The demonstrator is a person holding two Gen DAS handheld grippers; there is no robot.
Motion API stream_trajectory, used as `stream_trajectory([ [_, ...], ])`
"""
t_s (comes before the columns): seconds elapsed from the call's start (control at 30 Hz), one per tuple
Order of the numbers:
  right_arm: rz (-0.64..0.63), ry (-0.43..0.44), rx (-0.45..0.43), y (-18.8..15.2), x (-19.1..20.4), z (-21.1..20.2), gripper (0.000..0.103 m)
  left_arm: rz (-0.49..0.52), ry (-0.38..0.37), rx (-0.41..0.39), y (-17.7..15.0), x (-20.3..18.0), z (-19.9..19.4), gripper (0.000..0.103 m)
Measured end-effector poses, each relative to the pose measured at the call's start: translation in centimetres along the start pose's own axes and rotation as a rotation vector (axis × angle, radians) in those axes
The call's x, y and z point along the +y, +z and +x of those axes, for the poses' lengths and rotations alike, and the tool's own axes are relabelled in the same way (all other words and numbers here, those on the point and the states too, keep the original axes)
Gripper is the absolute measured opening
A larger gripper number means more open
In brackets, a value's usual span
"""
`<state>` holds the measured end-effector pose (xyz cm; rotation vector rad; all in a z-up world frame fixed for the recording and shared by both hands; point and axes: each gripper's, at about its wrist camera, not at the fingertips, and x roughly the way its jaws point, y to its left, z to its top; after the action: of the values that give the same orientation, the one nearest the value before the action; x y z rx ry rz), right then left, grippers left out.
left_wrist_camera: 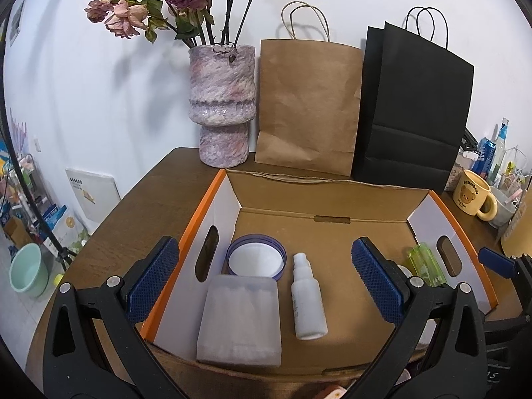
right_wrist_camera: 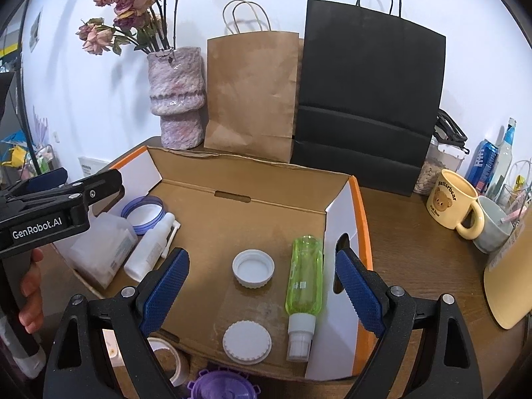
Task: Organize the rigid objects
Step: 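Withdraw both grippers from the box back over the remaining items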
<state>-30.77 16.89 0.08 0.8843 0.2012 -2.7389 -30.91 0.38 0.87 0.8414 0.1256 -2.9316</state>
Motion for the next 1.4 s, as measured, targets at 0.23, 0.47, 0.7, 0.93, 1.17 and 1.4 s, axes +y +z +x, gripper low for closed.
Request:
stream_trajectory([
  [0.23, -0.003, -0.001, -0.004, -1.1, 0.1, -1.3, 0.093, -0.004, -0.001, -0.002, -1.0, 0.2, -1.5, 0.103],
  [0.47, 0.000, -0.010, -0.012, -2.1, 0.3, -2.4, 0.093, 0.002, -0.001, -0.004, -2.2, 0.1, -2.8, 0.103],
  [0.7, 0.005, -0.014, -0.015, -3.8, 0.5, -4.2, 0.093, 0.028, -0.008, -0.007, -3.5, -0.3, -4.3, 0.103],
  [0.93, 0.009, -0.011, -0.025, -5.0, 0.7, -6.0, 0.093, 0.049, -0.027, -0.013, -4.9, -0.6, -6.1, 0.103],
  [1.17, 0.013, 0.000, -0.019, -6.5, 1.1, -7.4, 0.093, 0.061, -0.048, -0.004, -6.2, -0.7, -7.5, 0.103],
  [1.4, 0.007, 0.015, -0.007, -8.1, 1.8, -8.7, 0.093, 0.072, -0.070, -0.002, -7.6, -0.5, -9.0, 0.103],
])
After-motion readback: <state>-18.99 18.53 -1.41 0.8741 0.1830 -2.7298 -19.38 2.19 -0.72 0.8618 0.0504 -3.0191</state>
